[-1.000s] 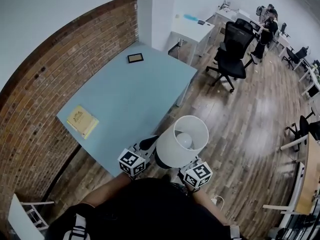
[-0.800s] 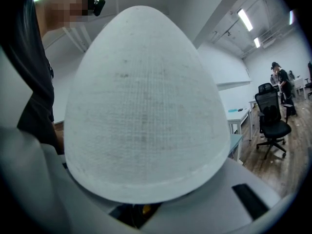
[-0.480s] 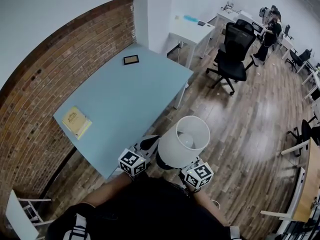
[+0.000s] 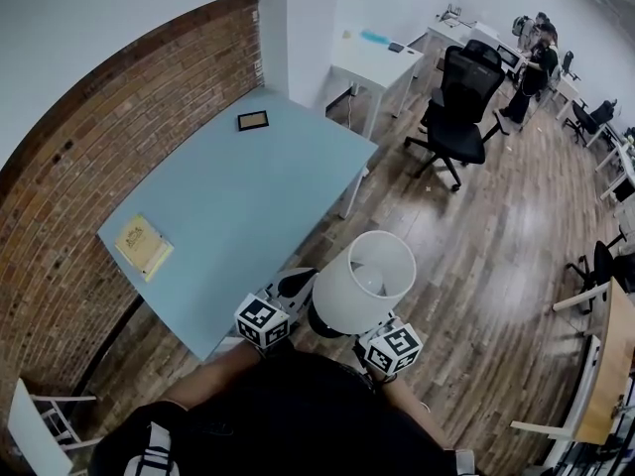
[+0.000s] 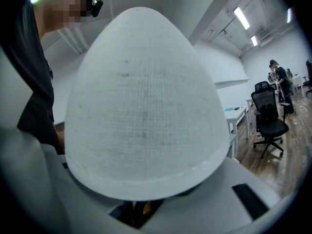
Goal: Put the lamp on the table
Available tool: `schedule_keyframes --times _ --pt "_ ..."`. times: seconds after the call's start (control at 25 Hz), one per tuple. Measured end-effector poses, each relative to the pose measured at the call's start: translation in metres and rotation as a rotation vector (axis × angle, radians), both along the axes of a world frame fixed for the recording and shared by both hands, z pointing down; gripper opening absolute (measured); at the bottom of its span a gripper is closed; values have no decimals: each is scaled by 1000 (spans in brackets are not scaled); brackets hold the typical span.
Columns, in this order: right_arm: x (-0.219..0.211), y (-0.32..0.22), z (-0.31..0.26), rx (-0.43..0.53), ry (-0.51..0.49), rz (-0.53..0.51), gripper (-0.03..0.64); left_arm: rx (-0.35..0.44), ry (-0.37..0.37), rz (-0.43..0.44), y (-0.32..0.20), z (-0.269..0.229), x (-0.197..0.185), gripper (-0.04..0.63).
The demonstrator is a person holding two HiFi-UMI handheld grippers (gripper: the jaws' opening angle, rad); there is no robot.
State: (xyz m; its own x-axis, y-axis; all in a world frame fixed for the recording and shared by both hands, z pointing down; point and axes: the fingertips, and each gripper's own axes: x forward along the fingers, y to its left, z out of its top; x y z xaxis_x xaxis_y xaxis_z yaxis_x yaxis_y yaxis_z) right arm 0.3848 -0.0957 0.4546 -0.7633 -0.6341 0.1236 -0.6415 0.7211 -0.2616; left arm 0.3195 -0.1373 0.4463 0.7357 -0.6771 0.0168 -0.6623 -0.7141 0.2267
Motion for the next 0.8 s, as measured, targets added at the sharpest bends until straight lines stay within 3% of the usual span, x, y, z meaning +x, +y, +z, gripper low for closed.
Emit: schedule_keyframes --times 0.48,0.8 --pt "-33 -49 2 -4 13 -47 118 4 15 -45 -46 0 -34 9" --pt "-86 -104 -4 0 21 -89 118 19 29 -113 -95 -8 -98 9"
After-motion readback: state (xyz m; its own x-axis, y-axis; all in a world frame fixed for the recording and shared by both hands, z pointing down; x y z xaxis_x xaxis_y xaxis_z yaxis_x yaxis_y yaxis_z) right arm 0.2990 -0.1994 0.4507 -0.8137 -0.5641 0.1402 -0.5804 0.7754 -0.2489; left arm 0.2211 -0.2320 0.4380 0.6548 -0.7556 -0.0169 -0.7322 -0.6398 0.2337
